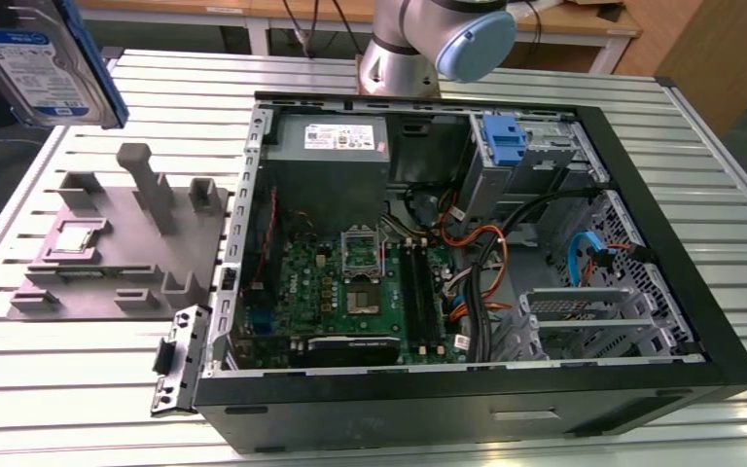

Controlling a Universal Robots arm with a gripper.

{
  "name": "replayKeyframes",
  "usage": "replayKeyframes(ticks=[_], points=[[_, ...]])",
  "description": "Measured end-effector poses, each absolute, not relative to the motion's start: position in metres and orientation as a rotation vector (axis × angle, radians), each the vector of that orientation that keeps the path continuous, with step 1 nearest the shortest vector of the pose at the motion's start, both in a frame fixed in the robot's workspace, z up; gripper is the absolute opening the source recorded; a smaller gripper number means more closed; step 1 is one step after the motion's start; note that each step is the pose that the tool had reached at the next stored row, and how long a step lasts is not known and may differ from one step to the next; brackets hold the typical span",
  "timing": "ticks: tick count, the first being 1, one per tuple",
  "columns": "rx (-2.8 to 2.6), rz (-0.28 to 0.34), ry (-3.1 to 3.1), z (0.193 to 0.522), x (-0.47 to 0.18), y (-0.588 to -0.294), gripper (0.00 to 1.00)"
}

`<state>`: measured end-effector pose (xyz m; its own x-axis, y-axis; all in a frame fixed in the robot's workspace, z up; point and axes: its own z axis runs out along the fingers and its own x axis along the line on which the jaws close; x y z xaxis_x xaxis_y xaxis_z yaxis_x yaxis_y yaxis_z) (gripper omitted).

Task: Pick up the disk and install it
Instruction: 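Pick up the disk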

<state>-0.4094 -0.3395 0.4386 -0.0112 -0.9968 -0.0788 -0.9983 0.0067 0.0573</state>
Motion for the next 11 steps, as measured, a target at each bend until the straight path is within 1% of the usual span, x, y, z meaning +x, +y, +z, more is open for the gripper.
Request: replayKeyframes(ticks=[11], points=[[-2.198,0.15,2.218,0.4416,-0.4094,-0.3391,0.35]])
